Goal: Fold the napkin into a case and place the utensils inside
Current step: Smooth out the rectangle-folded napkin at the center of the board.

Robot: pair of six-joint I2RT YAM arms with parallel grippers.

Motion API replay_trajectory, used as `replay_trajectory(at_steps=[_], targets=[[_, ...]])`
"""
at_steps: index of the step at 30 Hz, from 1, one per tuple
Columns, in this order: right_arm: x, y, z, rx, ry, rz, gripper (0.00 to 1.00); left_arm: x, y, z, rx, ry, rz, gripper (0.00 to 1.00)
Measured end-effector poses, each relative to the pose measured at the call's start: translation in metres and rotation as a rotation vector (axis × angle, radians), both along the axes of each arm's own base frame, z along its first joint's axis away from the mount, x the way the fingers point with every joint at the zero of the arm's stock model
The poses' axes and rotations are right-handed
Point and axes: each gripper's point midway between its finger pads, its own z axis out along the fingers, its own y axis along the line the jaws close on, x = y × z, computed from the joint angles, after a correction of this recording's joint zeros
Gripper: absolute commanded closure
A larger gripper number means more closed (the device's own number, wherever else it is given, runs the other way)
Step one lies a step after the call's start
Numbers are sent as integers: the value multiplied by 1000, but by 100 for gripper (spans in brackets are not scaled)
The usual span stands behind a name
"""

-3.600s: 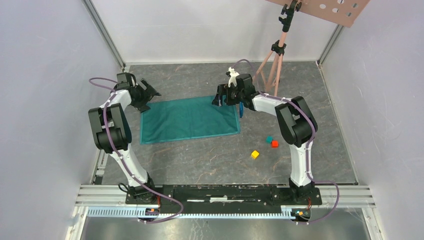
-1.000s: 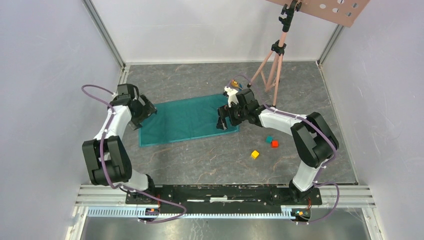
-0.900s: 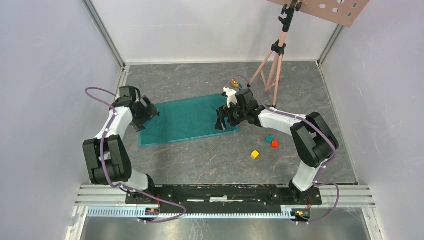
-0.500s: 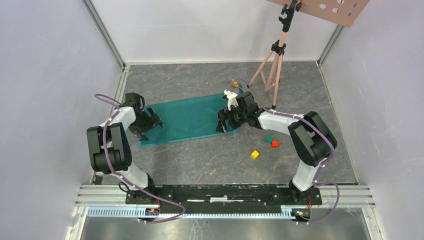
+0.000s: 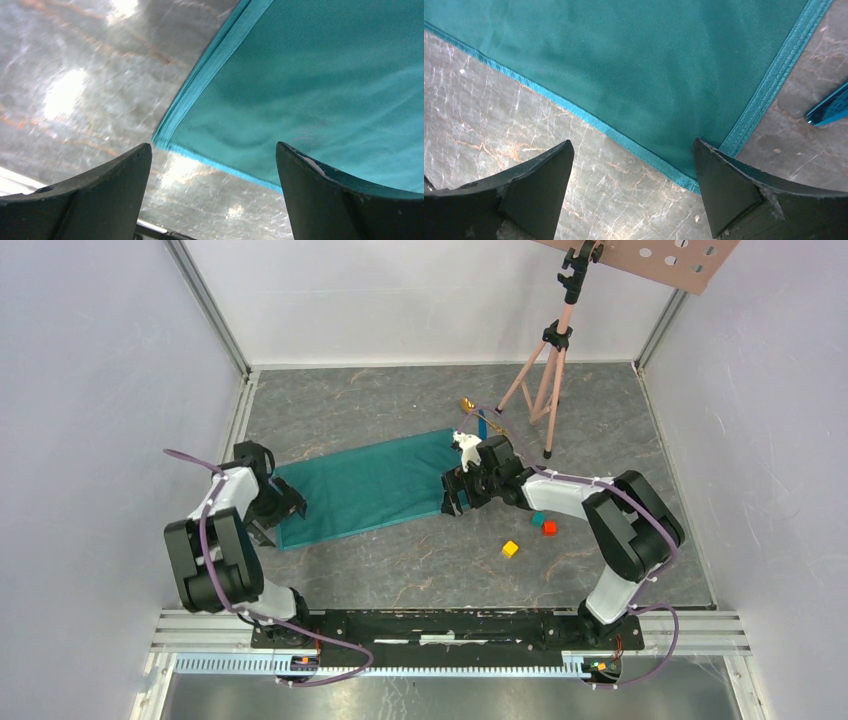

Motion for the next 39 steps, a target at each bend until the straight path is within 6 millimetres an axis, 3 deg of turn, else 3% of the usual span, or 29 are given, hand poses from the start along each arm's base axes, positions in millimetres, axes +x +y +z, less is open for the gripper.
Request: replay_trajectory(at_steps=[6,9,12,13,16,19,23,29,34,39], targets=[[-29,-2,4,-65,36,54,2,-6,3,45,52,-131,45,0],[-33,-2,26,-83,10,68,2,0,-3,71,71,-254,20,0],[-12,0,58,-98,-53,27,2,15,-27,85,13,-356,-59,0],[-1,0,69,-104,-76,2,2,24,-43,88,-41,-388,-108,0],[33,-3,96,-115,-116,-72,3,43,-82,84,-178,-391,-229,0],[61,-10,107,-110,-112,-133,5,62,-114,71,-277,-352,-333,0],[69,-23,89,-119,-31,-168,8,77,-134,48,-365,-310,-374,0],[54,-21,62,-117,64,-125,8,75,-134,7,-384,-232,-327,0],[44,-27,47,-153,95,-120,10,69,-135,6,-388,-252,-275,0],[49,-28,39,-204,135,-94,22,55,-127,4,-401,-233,-227,0]])
